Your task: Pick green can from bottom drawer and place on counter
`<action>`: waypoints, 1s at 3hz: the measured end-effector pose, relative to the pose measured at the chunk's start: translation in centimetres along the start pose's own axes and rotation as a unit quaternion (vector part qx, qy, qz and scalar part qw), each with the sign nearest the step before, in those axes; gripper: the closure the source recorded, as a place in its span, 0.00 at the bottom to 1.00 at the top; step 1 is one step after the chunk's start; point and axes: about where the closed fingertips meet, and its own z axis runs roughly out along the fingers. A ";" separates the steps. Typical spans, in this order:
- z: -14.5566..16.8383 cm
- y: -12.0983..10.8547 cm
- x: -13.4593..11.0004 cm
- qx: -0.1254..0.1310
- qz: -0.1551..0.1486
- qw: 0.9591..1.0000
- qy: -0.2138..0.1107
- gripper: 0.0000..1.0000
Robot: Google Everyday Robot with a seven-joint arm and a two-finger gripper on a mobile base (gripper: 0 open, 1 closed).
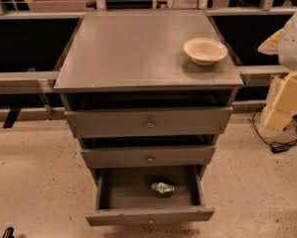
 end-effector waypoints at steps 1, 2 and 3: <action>0.0 0.0 -0.1 0.001 -0.001 1.000 0.001 0.00; 4.1 -0.7 0.9 -0.017 0.024 0.999 -0.029 0.00; 14.0 1.0 3.6 -0.073 0.092 0.990 -0.083 0.00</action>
Offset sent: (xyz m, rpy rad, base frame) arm 0.0636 -0.0220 -0.1432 0.2848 0.1061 -0.0866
